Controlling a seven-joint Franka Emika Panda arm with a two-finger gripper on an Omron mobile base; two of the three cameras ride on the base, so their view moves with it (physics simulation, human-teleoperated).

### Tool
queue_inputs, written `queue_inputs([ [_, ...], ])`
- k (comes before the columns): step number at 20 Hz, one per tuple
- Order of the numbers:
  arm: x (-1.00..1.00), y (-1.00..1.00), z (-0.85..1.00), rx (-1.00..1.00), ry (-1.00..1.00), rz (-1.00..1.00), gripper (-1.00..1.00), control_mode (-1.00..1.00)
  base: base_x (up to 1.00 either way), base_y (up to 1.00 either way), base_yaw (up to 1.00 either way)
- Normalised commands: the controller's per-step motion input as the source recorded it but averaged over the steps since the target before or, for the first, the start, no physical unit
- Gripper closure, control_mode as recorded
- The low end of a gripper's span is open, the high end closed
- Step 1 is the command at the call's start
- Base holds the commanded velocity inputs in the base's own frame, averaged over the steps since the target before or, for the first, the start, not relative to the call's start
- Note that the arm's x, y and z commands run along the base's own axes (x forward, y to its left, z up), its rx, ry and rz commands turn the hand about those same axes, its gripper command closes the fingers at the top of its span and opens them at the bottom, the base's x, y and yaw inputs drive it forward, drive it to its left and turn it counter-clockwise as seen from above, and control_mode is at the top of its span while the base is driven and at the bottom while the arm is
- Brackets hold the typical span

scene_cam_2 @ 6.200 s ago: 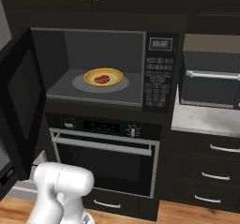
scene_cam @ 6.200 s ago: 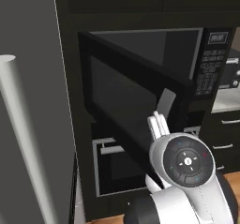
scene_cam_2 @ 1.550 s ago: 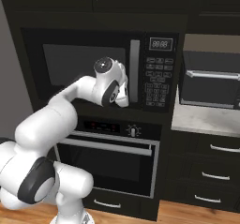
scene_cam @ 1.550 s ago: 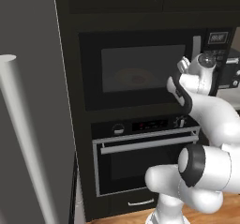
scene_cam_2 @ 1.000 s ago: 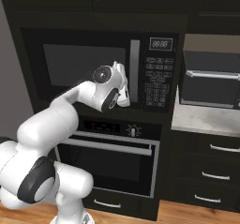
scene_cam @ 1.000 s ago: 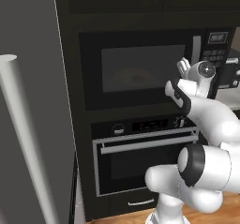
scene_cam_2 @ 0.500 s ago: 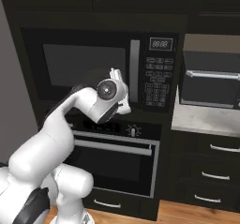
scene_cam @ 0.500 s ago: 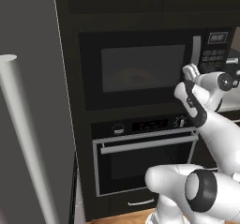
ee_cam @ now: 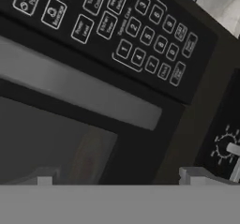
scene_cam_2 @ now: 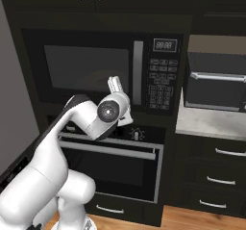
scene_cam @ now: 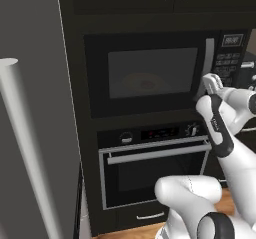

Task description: Transport the steak from the fridge to the microwave and turn on the microwave.

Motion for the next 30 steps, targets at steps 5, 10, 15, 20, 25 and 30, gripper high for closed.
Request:
queue_inputs([
  [5,-0.45,0.0,0.3,0.0,-0.09,0.02,-1.0,-1.0,0.0,0.0,0.0],
  [10,-0.42,0.0,0.34,0.0,0.0,0.0,-1.0,-1.0,0.0,0.0,0.0],
  [15,-0.38,0.0,0.31,0.0,0.09,0.0,-1.0,-1.0,0.0,0.0,0.0],
  [20,-0.24,0.0,0.19,0.01,0.1,0.0,-1.0,-1.0,0.0,0.0,0.0],
  [25,-0.31,-0.08,0.12,0.0,0.01,0.0,-1.0,-1.0,0.0,0.0,0.0],
  [30,-0.32,-0.06,0.11,0.0,0.0,0.0,-1.0,-1.0,0.0,0.0,0.0],
])
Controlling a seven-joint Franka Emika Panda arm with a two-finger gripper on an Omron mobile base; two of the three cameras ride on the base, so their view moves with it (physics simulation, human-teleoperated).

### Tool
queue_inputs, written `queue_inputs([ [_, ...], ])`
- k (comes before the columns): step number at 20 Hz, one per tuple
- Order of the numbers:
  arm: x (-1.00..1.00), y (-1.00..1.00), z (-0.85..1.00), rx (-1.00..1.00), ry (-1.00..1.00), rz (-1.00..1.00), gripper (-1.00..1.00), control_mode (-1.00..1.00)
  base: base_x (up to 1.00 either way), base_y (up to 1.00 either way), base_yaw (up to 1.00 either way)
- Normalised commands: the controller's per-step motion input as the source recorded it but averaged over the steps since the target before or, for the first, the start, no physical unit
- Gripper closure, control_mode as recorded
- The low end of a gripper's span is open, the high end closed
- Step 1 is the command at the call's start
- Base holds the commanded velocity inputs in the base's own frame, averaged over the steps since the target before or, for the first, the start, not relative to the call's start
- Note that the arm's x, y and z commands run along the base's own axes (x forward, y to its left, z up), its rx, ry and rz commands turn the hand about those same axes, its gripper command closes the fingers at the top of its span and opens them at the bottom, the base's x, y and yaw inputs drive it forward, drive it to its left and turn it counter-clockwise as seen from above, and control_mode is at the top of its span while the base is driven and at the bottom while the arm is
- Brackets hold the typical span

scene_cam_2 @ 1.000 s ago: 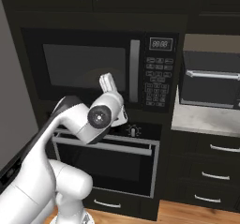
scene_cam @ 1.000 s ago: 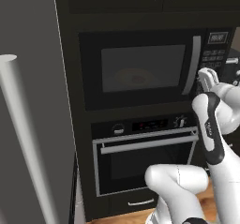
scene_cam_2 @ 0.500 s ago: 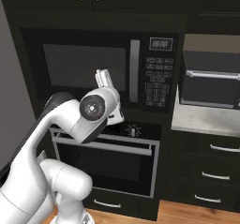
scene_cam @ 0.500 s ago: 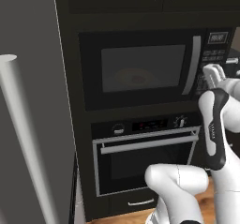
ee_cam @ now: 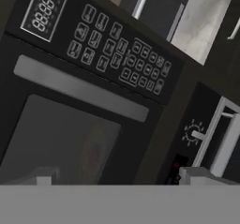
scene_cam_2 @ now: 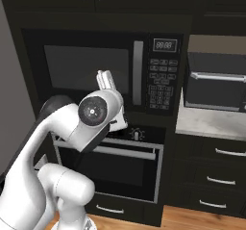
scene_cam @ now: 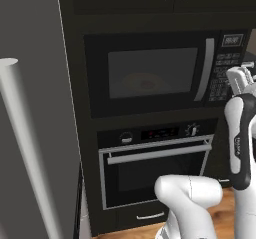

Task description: Transport the steak from the fridge to the microwave and turn on the microwave.

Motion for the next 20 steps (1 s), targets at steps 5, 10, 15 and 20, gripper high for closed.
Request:
queue_inputs([
  [5,-0.33,-0.15,0.1,0.0,0.0,0.0,-1.0,-1.0,0.0,0.0,0.0],
  [10,-0.21,-0.25,0.07,0.05,0.0,-0.06,-1.0,-1.0,0.0,0.0,0.0],
  [15,-0.1,-0.31,0.01,0.2,0.03,-0.18,-1.0,-1.0,0.0,0.0,0.0],
  [20,0.03,-0.2,0.05,0.13,0.01,-0.15,-1.0,-1.0,0.0,0.0,0.0],
])
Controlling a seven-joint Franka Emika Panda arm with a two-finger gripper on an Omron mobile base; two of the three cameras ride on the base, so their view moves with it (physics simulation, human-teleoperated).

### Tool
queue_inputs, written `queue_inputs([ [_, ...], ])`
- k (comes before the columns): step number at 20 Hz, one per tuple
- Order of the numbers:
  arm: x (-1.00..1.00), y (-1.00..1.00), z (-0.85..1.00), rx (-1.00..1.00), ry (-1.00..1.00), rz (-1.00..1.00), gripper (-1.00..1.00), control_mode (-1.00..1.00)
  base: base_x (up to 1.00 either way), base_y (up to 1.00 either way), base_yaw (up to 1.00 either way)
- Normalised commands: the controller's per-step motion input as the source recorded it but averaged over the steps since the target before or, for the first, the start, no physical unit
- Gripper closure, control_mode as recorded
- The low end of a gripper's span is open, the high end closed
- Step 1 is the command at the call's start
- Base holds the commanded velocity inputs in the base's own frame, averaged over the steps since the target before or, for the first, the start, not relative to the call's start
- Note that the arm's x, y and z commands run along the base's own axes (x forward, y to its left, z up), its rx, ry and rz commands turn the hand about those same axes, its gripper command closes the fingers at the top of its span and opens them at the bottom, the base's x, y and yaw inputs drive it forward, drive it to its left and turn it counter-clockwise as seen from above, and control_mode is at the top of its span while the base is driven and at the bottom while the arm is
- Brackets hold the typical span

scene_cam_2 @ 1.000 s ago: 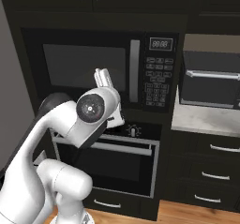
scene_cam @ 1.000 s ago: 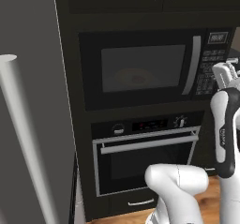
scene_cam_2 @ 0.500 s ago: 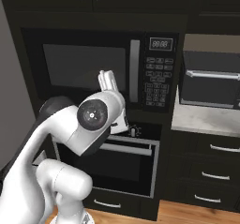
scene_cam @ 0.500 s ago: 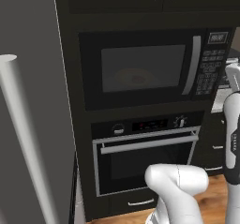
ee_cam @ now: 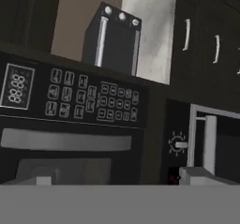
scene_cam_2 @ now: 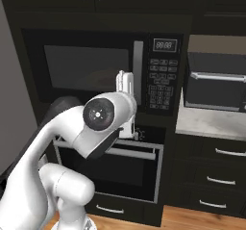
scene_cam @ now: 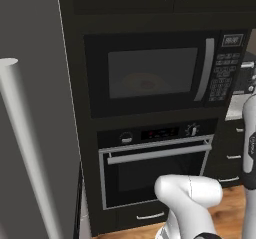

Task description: Transport the steak from the fridge to the microwave and turn on the microwave.

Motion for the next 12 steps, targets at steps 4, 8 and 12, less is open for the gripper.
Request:
queue_inputs([
  [4,0.1,-0.11,0.08,0.11,0.02,-0.2,-1.0,-1.0,0.0,0.0,0.0],
  [8,0.17,-0.06,0.02,0.08,0.05,-0.02,-1.0,-1.0,0.0,0.0,0.0],
  [12,0.27,-0.2,0.0,0.22,0.0,0.09,-1.0,-1.0,0.0,0.0,0.0],
])
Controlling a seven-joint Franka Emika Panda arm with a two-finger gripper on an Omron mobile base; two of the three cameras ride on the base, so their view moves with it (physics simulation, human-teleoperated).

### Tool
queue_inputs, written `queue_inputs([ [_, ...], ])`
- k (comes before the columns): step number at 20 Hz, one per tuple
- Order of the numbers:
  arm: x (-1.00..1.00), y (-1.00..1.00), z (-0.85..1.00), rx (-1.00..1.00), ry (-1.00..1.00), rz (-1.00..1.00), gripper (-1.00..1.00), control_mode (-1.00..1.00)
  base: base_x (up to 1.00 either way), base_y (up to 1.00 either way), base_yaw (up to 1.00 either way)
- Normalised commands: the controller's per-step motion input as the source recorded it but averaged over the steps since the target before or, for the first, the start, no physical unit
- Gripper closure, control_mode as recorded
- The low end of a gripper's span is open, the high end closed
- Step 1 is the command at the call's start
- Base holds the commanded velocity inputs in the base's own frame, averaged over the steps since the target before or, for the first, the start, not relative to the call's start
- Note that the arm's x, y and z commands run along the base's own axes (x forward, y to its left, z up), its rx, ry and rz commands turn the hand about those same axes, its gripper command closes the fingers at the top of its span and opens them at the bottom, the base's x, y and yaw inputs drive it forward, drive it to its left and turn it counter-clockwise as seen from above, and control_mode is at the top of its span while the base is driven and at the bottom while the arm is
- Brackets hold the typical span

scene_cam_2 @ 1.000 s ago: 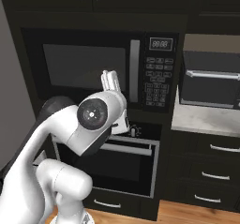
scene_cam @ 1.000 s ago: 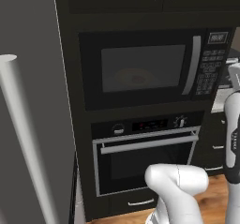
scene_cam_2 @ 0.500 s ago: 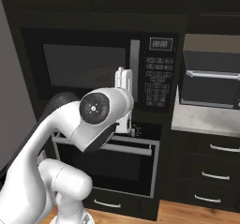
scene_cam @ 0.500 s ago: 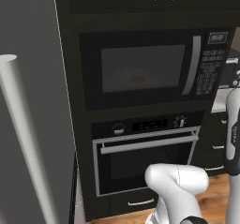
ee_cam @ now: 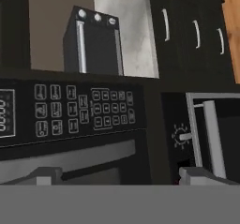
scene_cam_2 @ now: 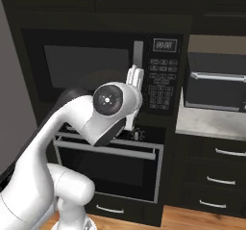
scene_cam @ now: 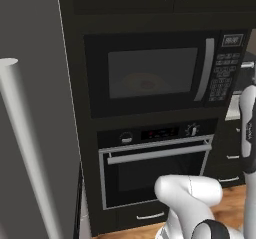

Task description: Transport the steak from the fridge to the microwave and turn on the microwave.

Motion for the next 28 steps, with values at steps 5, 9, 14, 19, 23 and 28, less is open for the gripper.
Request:
queue_inputs([
  [5,0.27,-0.2,0.0,0.25,-0.01,0.17,-1.0,-1.0,0.0,0.0,0.0],
  [9,0.19,-0.13,-0.06,0.22,-0.08,0.19,-1.0,-1.0,0.0,0.0,0.0],
  [14,0.1,-0.24,-0.14,0.13,-0.11,0.13,-1.0,-1.0,0.0,0.0,0.0],
  [19,0.03,-0.35,-0.16,0.14,-0.15,0.15,-1.0,-1.0,0.0,0.0,0.0],
  [23,0.02,-0.34,-0.19,0.13,-0.12,0.14,-1.0,-1.0,0.0,0.0,0.0],
  [28,0.04,-0.2,-0.24,0.11,-0.03,0.11,-1.0,-1.0,0.0,0.0,0.0],
])
